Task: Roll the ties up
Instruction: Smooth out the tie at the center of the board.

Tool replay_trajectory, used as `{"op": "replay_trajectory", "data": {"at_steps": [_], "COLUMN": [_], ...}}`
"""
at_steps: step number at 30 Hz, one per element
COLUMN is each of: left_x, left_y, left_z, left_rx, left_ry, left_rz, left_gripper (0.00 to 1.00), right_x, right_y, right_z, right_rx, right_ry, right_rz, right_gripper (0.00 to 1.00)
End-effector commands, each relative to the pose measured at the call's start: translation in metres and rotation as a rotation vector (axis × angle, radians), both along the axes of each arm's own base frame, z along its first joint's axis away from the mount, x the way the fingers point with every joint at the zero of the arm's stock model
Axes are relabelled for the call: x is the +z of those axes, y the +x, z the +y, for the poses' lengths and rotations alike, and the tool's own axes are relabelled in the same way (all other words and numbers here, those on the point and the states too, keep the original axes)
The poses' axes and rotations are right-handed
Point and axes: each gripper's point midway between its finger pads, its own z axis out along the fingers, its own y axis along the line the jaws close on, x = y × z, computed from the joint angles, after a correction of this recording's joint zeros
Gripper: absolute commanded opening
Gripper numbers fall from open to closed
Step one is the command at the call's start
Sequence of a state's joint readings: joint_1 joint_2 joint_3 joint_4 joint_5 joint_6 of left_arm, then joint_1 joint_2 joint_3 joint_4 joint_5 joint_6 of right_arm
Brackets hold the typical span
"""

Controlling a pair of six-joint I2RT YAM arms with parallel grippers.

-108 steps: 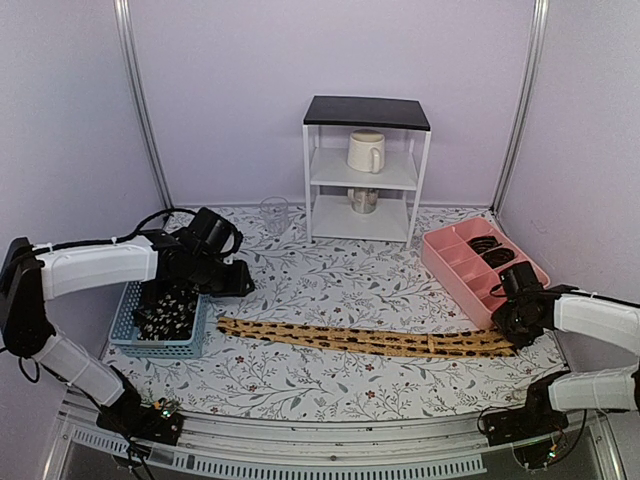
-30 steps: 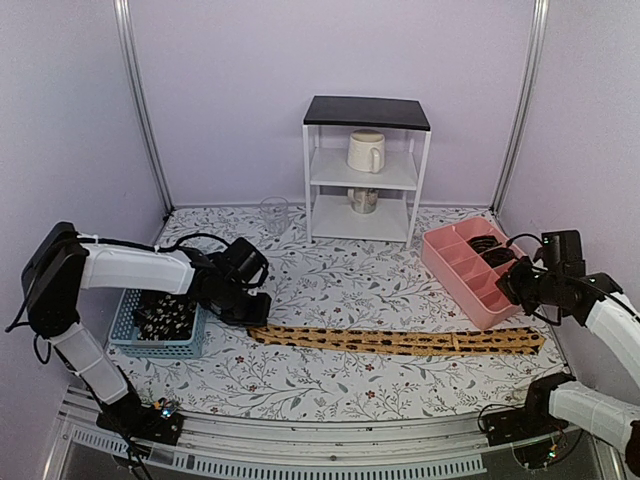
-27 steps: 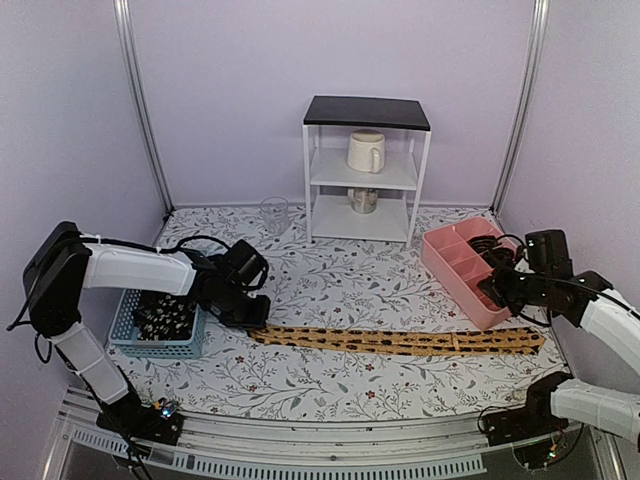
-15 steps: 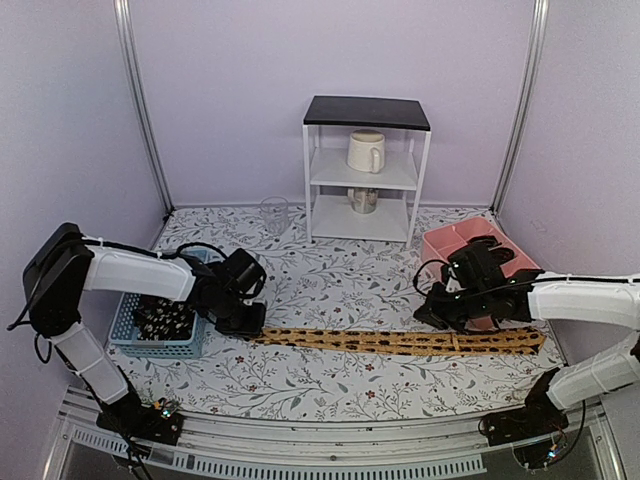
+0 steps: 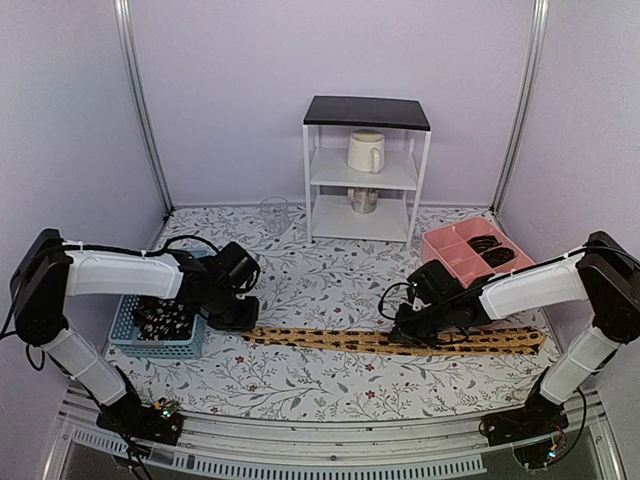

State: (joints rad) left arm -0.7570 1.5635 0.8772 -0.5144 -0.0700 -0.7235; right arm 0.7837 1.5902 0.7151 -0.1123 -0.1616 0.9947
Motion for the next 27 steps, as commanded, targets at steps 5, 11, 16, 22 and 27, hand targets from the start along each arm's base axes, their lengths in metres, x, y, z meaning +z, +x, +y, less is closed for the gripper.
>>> {"op": "replay_trajectory", "data": {"at_steps": [5,11,16,22,27], "left_x": [-0.025,-0.027,-0.024,-0.027,-0.034], "left_y": [-0.013,-0.012,-0.006,-0.004,-0.012], "left_z": [0.018,0.023,0.025,0.029,0.03], "left_rx": [0.031,0.036,0.047,0.057,0.056], "left_ry": [0.087,0.108,0.12,0.136,0.113], "left_rz": [0.046,0.044,0.028,0.025,0.045], "left_gripper": [0.0,0.0,0.0,0.0,0.0], "right_x": [-0.029,-0.034,-0.031,-0.034,-0.033], "right_y": [-0.008,-0.012,-0.01,-0.01,-0.012], "right_z": [-0.011,-0.017,-0.021,-0.026,-0.03], "right_rx": [-0.013,-0.026,-0.03,-0.045,-0.046], "right_ry": [-0.084,-0.103,-0.127,-0.144,-0.156], "right_rz": [0.056,0.074,0.061,0.059,0.051], "right_gripper": [0.0,0.0,0.0,0.0,0.0]}}
